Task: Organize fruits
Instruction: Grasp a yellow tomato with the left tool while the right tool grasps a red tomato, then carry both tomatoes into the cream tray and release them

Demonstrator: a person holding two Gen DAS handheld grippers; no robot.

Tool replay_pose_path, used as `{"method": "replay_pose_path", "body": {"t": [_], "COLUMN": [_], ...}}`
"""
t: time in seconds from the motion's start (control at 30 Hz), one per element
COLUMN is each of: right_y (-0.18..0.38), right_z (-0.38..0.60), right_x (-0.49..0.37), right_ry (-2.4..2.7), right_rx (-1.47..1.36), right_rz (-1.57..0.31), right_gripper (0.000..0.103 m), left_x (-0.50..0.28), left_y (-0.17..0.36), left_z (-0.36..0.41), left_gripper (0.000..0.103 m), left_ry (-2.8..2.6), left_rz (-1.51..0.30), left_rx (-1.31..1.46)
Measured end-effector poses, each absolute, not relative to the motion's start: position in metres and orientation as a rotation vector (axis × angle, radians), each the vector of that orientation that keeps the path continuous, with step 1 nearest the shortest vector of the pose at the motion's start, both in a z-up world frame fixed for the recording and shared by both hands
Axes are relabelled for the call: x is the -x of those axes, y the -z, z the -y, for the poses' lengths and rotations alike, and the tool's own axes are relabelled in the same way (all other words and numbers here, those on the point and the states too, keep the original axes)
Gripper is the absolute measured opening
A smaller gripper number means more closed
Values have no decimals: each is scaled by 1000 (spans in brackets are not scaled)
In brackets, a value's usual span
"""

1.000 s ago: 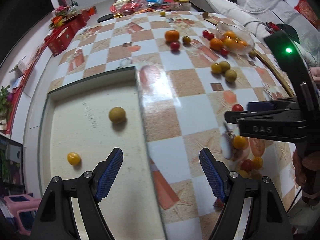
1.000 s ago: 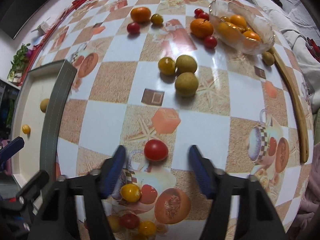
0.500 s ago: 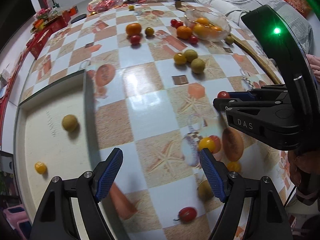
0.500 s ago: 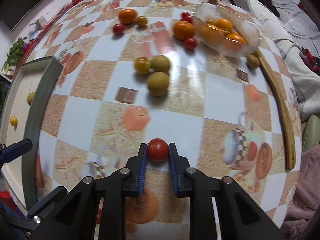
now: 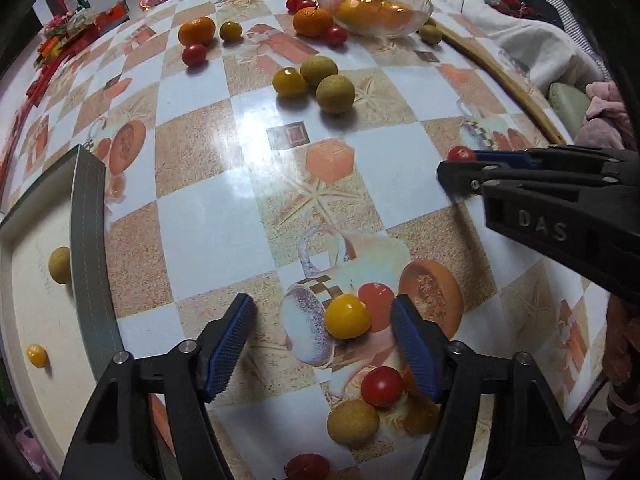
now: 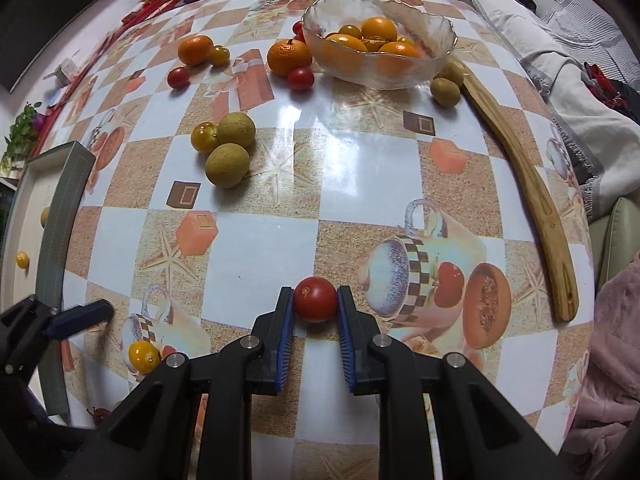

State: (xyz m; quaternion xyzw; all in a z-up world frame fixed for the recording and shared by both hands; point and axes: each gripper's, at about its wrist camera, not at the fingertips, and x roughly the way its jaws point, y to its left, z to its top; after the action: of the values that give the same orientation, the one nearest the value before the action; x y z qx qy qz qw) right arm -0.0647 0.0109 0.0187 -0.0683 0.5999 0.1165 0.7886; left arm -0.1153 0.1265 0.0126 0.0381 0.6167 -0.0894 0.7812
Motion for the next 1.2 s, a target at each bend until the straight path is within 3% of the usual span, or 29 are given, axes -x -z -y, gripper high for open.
{"method": "replay_pose_path", "body": {"t": [0.13, 0.2, 0.23, 0.7, 1.2], "right_y": [-18, -20, -20, -34, -58], "right_z": [-9, -4, -3, 14, -60], "right_x": [64, 64, 63, 66, 71], "right_ry": [-262, -268, -272, -304, -433], "right_rx": [135, 122, 108, -32, 22], "right_rz": [-1290, -1291, -1292, -1316, -1288], "right_gripper": [23, 23, 23, 23, 23], "left_x": [115, 114, 114, 123, 146], "left_y": [-15, -17, -18, -44, -66], "left_z": [-121, -120, -120, -169, -247], "left_gripper": [46, 24, 22, 22, 22], "left_ry": [188, 214, 227, 179, 31], "left_rz": [-1316, -1311, -1311, -1276, -1220], "left_rx": [-126, -96, -81, 120, 186]}}
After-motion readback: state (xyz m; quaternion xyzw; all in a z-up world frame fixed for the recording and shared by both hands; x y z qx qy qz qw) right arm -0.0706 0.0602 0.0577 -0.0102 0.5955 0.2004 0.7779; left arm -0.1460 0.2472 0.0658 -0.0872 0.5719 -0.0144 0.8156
